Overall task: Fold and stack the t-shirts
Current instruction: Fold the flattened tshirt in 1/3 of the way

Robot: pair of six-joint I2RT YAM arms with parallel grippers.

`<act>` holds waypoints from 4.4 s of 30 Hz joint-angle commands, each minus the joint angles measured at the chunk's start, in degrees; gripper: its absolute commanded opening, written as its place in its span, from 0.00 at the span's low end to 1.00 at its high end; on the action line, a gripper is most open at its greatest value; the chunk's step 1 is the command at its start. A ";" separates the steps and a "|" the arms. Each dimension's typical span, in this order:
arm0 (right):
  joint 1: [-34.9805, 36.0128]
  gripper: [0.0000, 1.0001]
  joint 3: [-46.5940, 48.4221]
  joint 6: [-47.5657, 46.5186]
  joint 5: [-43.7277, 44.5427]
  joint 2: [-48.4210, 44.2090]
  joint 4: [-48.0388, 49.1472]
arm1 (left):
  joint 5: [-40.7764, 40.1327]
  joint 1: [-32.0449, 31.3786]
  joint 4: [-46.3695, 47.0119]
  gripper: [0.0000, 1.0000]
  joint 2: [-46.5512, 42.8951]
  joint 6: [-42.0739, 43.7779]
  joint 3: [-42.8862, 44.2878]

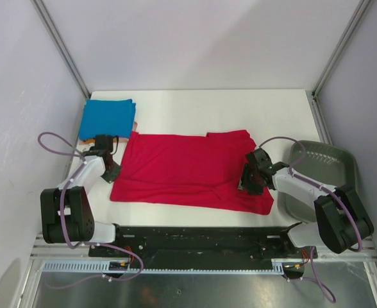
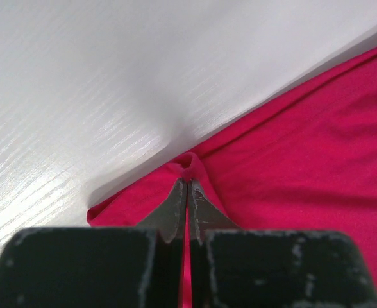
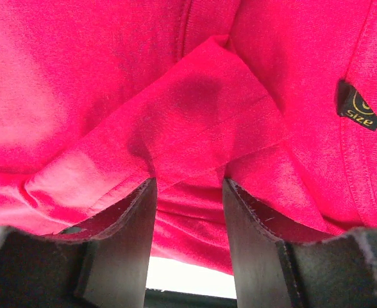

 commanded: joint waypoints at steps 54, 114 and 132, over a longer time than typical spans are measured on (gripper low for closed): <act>-11.90 0.42 1.06 -4.09 3.57 -5.23 -1.44 | 20.83 -56.90 10.26 0.48 21.69 10.96 24.28; -9.11 0.00 12.81 -5.14 4.90 7.43 2.25 | 15.08 -58.18 13.38 0.09 30.64 1.46 33.00; -10.00 0.39 22.57 -7.34 5.80 12.09 2.80 | 11.47 -53.52 15.39 0.51 31.41 1.04 33.44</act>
